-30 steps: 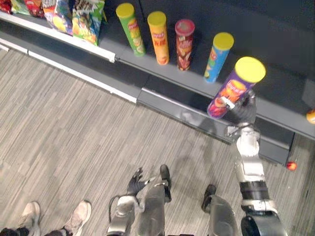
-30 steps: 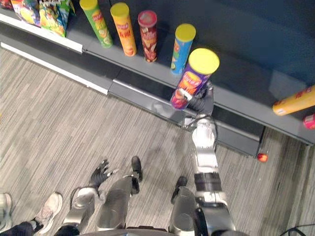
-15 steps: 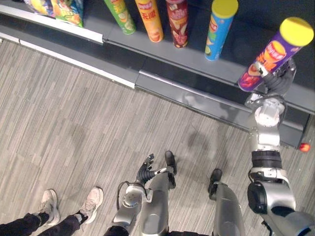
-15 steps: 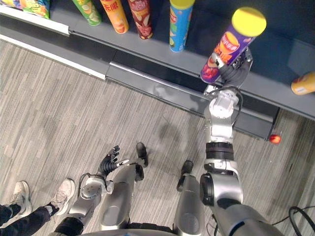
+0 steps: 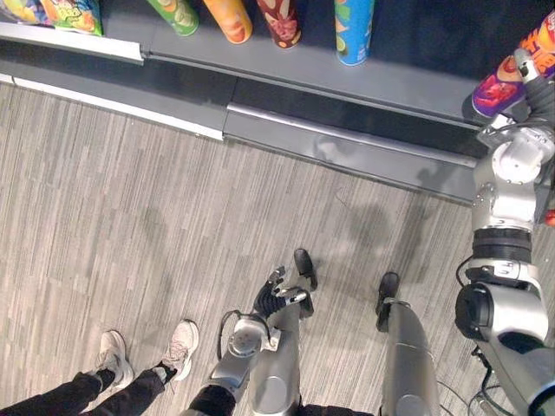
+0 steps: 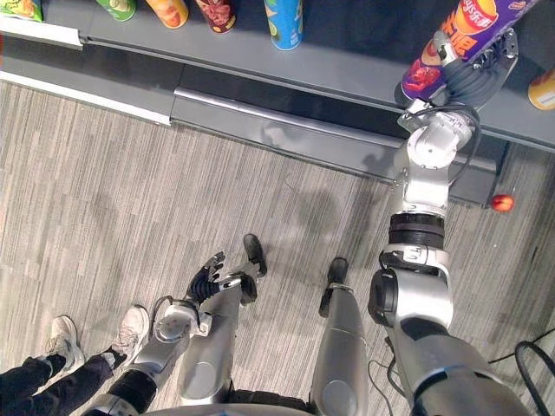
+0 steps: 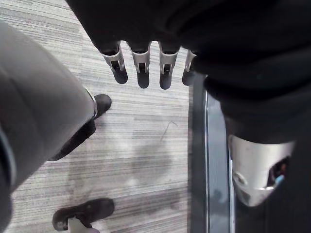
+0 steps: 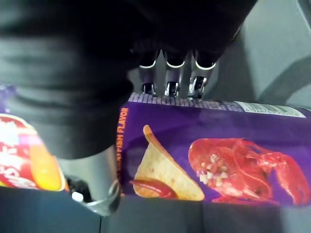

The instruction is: Put the gum and the chips on the shelf.

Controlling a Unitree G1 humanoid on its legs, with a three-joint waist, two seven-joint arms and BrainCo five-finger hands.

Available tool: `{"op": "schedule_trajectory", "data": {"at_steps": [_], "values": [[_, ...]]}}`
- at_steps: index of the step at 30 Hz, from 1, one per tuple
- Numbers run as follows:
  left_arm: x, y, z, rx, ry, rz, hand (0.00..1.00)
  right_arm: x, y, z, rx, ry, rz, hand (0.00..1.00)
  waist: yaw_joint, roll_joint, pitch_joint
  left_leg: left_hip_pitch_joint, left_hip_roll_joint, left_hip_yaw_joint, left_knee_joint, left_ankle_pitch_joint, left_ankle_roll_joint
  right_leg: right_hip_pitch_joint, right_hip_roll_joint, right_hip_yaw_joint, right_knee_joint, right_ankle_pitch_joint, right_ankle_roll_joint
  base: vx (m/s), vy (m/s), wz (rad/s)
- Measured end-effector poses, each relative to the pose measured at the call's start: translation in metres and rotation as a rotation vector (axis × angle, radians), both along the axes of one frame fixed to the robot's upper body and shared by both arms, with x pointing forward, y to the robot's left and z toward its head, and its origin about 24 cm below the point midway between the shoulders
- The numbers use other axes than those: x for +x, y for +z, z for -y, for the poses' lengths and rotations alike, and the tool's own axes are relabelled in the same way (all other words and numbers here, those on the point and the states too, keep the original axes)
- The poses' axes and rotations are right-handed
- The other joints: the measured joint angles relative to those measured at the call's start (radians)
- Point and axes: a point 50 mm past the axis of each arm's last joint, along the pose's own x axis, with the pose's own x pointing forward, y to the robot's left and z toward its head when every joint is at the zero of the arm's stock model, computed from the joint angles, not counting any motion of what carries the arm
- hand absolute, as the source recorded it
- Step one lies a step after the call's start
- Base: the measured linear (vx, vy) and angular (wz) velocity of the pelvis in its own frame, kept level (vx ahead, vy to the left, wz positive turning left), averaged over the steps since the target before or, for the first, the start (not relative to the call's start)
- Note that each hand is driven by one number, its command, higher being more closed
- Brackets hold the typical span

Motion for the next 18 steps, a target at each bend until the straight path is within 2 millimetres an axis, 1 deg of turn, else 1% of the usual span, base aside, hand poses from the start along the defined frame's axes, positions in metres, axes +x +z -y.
{"op": "schedule_trajectory", "data": {"at_steps": [2,4,6,10,14,18], "values": [[0.002,0.003,0.003,-0.004,-0.006,0.014,0.0,-0.001,0.002,-0.001,-0.004,0.002,0.01,1.0,0.0,0.0,0.0,-0.002,0.0,0.003,-0.002,0.003,0.0,-0.01,-0.009,0.001,0.01,-0.001,-0.001,0.02,-0.032,-0.02],[0.006,0.011,0.007,-0.02,-0.01,0.051,0.0,-0.009,0.015,-0.004,-0.02,0.004,0.075,1.0,-0.001,0.003,-0.002,-0.019,-0.006,0.004,-0.018,0.018,0.002,-0.034,-0.013,0.0,0.014,-0.002,-0.002,0.01,-0.023,0.05],[0.008,0.014,0.011,-0.031,-0.003,0.063,0.0,-0.013,0.021,-0.005,-0.027,0.004,0.108,1.0,-0.001,0.003,-0.002,-0.024,-0.011,0.005,-0.029,0.028,0.003,-0.049,-0.019,0.0,0.026,-0.002,-0.002,0.02,-0.036,0.05],[0.01,0.019,0.016,-0.055,0.009,0.084,0.0,-0.015,0.026,-0.011,-0.051,0.02,0.126,1.0,-0.001,0.003,-0.002,-0.025,-0.018,0.0,-0.057,0.047,0.002,-0.058,-0.025,-0.015,0.03,-0.002,-0.003,0.03,-0.044,0.07],[0.013,0.024,0.015,-0.065,0.022,0.107,0.0,-0.016,0.033,-0.018,-0.074,0.039,0.152,1.0,-0.001,0.004,-0.003,-0.029,-0.03,0.0,-0.089,0.072,0.004,-0.078,-0.037,-0.022,0.044,-0.005,-0.006,0.03,-0.045,0.09],[0.014,0.028,0.014,-0.072,0.03,0.124,0.0,-0.017,0.048,-0.024,-0.087,0.054,0.189,1.0,0.001,0.004,-0.004,-0.043,-0.034,-0.003,-0.104,0.089,0.005,-0.097,-0.044,-0.034,0.056,-0.005,-0.006,0.04,-0.055,0.1]]}}
